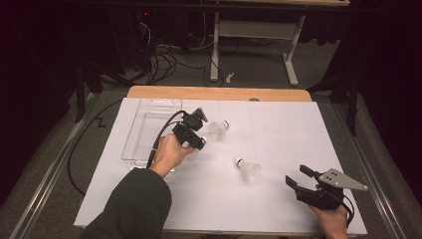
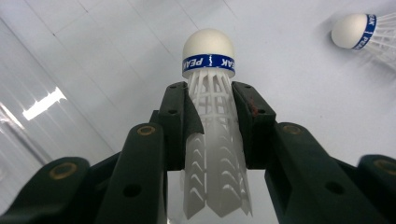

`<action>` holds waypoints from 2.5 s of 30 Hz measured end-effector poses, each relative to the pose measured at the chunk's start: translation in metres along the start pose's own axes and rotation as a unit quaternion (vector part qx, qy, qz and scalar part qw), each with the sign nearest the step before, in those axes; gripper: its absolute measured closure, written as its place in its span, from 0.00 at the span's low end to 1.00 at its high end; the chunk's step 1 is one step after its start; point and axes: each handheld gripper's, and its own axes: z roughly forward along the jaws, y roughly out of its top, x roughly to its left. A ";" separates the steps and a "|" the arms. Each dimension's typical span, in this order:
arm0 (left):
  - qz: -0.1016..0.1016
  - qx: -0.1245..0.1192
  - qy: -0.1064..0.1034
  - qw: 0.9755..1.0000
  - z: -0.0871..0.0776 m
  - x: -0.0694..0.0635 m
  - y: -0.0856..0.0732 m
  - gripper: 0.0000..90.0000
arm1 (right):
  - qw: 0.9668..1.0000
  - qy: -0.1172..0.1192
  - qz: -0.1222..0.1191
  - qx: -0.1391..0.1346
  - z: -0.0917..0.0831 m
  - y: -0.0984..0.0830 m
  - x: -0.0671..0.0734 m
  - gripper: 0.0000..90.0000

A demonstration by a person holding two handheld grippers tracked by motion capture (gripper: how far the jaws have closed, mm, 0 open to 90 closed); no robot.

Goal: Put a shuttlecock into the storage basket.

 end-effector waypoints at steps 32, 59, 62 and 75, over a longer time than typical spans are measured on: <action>-0.014 -0.064 -0.005 0.998 -0.030 0.012 -0.017 0.76 | 1.000 0.000 0.000 -0.002 0.000 0.000 0.000 0.36; -0.044 -0.104 0.008 0.994 -0.053 0.035 -0.030 0.77 | 1.000 -0.001 -0.002 -0.005 -0.001 0.000 0.000 0.36; -0.047 -0.107 0.009 0.993 -0.055 0.037 -0.030 0.77 | 1.000 -0.001 -0.001 -0.005 -0.001 0.000 0.000 0.36; -0.060 -0.108 0.022 0.992 -0.061 0.048 -0.033 0.77 | 1.000 -0.001 0.000 -0.004 -0.001 0.000 0.000 0.36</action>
